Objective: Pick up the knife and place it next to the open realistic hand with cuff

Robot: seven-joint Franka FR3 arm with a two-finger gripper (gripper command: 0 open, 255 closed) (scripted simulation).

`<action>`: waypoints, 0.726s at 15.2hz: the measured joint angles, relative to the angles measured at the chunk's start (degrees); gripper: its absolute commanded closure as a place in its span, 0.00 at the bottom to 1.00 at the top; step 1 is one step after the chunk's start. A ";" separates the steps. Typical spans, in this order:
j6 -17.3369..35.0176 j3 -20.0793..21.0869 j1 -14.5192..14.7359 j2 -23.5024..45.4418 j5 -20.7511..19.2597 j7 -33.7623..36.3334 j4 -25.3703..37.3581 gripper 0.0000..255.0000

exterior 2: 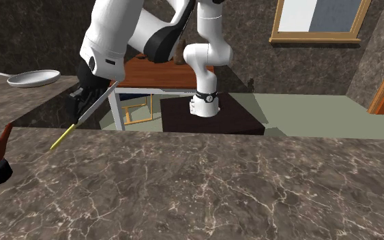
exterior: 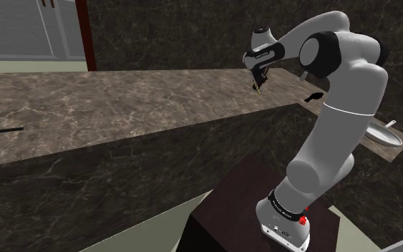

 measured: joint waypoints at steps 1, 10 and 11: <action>0.60 -0.04 -0.06 0.26 -0.10 0.24 -0.36 1.00; 6.00 -0.27 -0.31 3.36 -1.07 3.00 -3.15 1.00; 6.53 -0.27 -0.32 3.80 -1.15 3.33 -3.33 1.00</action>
